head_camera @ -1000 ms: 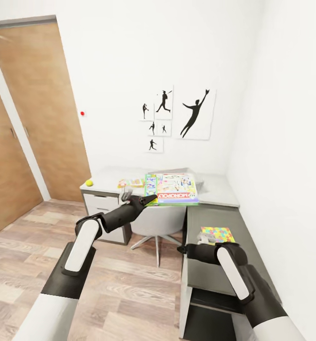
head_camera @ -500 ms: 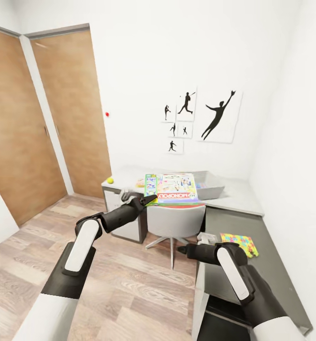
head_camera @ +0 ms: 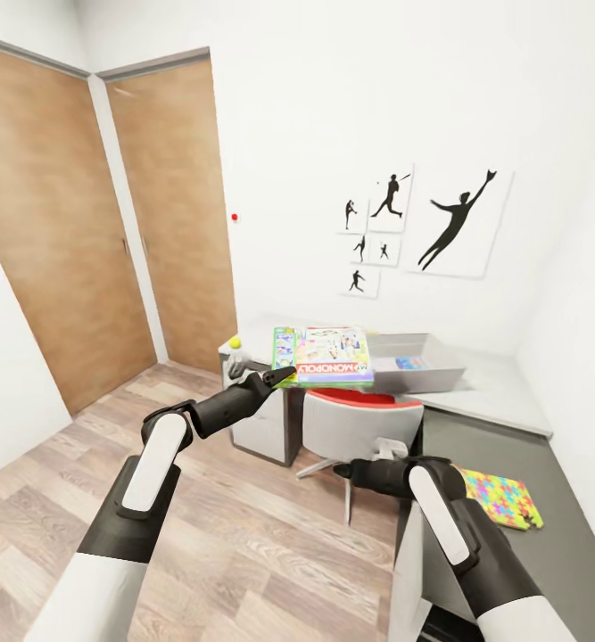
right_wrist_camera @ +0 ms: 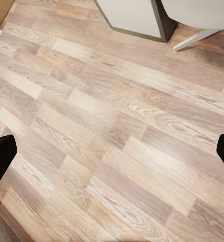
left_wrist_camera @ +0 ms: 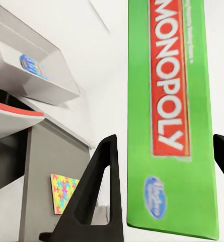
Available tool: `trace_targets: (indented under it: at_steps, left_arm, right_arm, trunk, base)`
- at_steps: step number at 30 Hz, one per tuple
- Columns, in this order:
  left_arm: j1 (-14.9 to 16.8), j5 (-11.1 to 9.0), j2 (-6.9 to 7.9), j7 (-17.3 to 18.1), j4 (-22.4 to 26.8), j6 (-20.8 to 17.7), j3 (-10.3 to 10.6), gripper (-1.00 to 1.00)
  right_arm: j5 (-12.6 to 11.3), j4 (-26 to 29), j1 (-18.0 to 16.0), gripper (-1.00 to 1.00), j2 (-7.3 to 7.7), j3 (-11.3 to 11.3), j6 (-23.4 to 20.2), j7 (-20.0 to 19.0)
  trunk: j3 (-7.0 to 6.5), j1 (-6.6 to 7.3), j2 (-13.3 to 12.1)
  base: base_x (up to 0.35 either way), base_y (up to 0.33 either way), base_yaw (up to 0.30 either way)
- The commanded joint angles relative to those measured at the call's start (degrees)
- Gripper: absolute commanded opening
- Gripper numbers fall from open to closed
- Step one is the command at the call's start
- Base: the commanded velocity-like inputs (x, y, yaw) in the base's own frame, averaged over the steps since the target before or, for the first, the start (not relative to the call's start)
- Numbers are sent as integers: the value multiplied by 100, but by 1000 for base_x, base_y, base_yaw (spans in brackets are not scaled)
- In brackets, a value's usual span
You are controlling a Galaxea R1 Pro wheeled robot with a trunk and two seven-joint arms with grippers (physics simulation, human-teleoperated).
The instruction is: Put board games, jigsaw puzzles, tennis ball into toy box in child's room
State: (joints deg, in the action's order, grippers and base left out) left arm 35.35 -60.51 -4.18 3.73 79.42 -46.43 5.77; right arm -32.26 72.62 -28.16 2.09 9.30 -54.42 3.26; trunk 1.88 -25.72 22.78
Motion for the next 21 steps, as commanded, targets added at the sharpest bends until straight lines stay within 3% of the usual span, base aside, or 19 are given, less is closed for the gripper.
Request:
trace_targets:
  at_steps: [1, 13, 21]
  left_arm:
    - [7, -5, -4, 31, 1, -22, -7, -100]
    - [5, -5, -4, 31, 3, -13, -1, -100]
    - [6, -5, -4, 31, 3, -8, 2, -100]
  right_arm:
    - [-34, 6, -6, 100, 7, 10, -16, 34]
    - [-33, 49, 1, 100, 11, 3, -16, 34]
    - [-31, 200, 71, 100, 7, 4, -55, 34]
  trunk:
    - [13, -7, 13]
    - [10, -7, 13]
    - [10, -7, 13]
  base:
    - [301, 0, 75]
    - [313, 0, 28]
    - [123, 0, 78]
